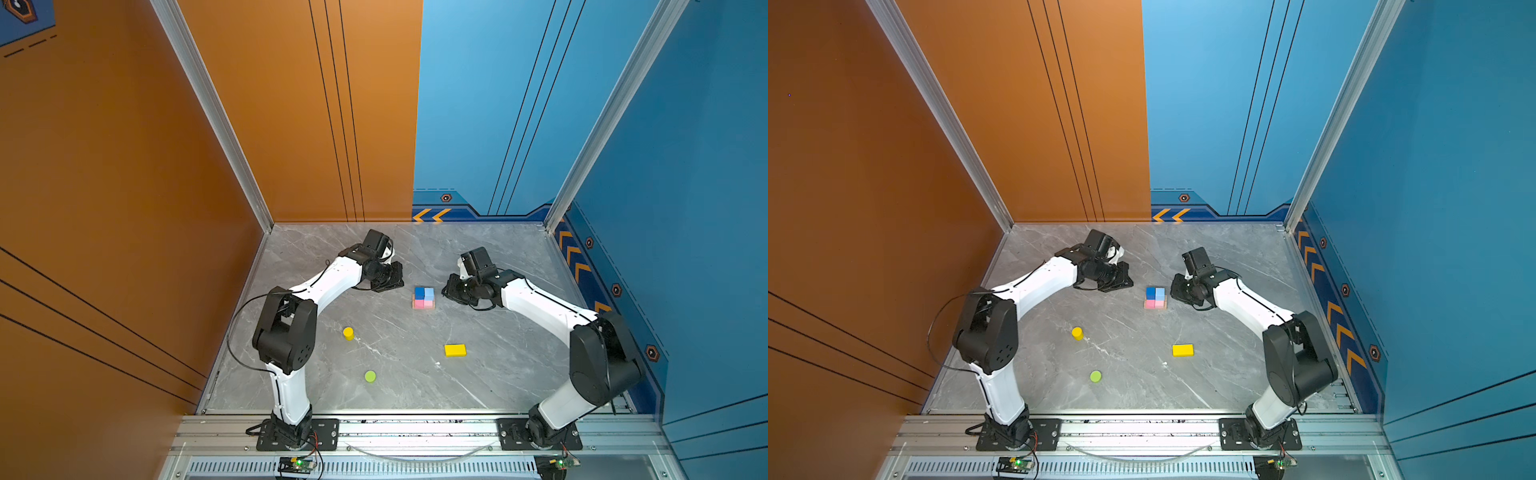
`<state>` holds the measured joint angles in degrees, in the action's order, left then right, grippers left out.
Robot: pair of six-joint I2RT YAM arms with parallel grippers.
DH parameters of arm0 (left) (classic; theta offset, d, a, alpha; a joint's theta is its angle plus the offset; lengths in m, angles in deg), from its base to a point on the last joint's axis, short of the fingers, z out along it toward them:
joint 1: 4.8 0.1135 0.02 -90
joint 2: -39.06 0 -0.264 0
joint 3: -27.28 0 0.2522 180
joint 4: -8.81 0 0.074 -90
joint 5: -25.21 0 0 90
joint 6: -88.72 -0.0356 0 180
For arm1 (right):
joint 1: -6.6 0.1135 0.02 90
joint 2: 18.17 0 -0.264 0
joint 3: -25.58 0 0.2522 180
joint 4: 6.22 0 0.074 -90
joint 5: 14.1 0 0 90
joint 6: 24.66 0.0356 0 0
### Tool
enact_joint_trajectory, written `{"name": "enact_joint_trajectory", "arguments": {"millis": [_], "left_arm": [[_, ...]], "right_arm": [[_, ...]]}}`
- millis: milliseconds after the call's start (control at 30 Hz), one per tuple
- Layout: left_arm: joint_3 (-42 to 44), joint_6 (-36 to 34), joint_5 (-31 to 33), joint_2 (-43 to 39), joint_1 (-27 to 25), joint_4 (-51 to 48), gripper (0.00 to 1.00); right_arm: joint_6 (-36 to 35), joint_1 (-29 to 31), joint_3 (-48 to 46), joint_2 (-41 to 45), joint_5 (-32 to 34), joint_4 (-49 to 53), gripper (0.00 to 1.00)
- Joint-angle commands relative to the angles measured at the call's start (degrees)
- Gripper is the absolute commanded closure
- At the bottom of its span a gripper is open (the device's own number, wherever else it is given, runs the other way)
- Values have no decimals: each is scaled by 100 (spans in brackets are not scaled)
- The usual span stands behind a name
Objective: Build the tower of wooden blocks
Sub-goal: 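Open both grippers and withdraw them from the tower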
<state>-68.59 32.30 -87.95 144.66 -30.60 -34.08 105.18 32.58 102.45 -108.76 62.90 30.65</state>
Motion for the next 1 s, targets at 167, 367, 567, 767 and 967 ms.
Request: {"name": "enact_joint_trajectory", "arguments": {"millis": [167,367,567,767,967], "left_arm": [[761,-306,184,-993,62,134,100],[1436,-344,292,-1784,59,402,96],[2039,-362,511,-2527,57,521,75],[2727,-334,745,-3256,34,745,56],[3065,-286,833,-3581,24,851,52]], "right_arm": [[-10,663,-474,1088,1138,1187,51],[253,1174,-891,1790,1664,1491,43],[560,1904,-1263,2166,2208,1837,32],[981,2649,-1526,2219,2791,2215,14],[1251,3113,-1644,1903,3072,2279,10]]}}
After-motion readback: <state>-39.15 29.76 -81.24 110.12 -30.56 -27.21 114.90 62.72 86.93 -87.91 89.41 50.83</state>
